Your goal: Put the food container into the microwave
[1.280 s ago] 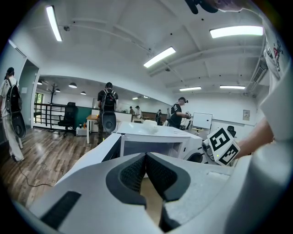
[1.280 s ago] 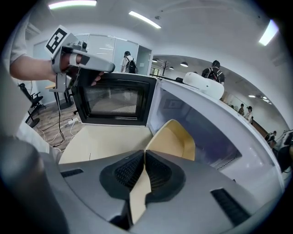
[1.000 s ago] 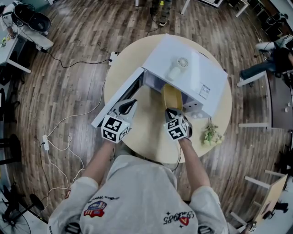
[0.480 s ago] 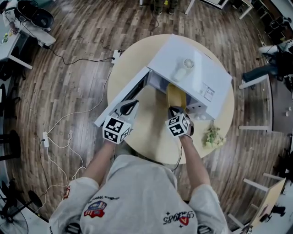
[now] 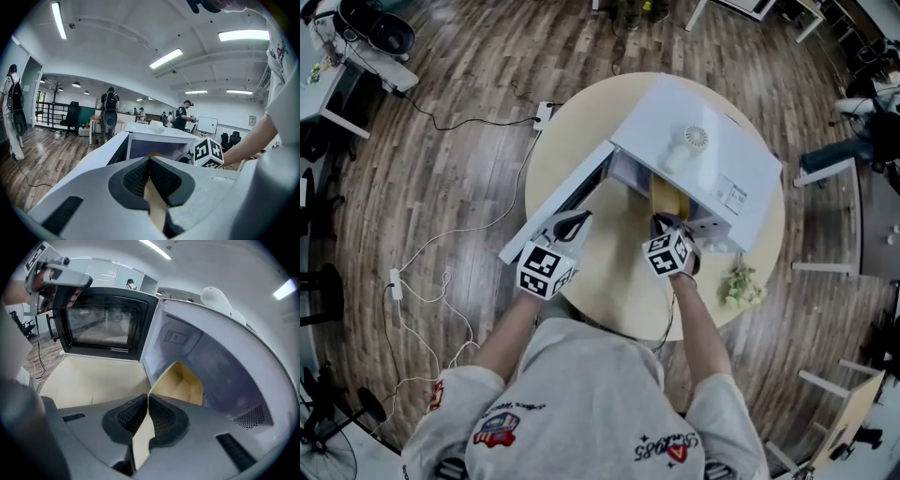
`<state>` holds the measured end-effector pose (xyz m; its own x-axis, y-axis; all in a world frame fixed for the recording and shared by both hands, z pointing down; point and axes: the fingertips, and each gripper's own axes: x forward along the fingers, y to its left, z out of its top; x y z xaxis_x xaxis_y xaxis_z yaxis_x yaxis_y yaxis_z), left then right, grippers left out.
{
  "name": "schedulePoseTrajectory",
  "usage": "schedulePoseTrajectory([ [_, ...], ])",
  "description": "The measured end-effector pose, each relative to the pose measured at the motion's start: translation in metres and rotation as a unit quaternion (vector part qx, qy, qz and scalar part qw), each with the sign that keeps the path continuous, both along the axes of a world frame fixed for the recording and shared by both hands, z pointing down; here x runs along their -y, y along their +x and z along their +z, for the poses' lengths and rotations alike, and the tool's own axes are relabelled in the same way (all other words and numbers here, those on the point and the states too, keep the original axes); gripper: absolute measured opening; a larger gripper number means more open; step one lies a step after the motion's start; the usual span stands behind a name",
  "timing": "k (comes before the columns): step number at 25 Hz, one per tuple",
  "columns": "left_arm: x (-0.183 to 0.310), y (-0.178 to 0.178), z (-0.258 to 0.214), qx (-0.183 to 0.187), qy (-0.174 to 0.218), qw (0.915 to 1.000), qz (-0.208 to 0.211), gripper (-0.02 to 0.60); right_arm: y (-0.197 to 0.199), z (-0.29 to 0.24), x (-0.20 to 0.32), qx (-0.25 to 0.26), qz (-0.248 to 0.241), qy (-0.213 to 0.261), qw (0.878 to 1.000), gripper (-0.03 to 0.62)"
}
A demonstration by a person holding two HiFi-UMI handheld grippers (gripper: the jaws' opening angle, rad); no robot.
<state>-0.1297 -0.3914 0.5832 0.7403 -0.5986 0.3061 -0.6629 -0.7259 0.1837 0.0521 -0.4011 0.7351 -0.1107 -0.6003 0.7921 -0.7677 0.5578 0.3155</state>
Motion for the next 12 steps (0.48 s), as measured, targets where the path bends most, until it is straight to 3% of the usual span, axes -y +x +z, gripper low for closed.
schedulePoseTrajectory([
  [12,0.004,-0.007,0.007,-0.002,-0.009,0.9999,-0.006,0.005,0.005,0.014,0.028,-0.021,0.002,0.009,1.000,0.021],
])
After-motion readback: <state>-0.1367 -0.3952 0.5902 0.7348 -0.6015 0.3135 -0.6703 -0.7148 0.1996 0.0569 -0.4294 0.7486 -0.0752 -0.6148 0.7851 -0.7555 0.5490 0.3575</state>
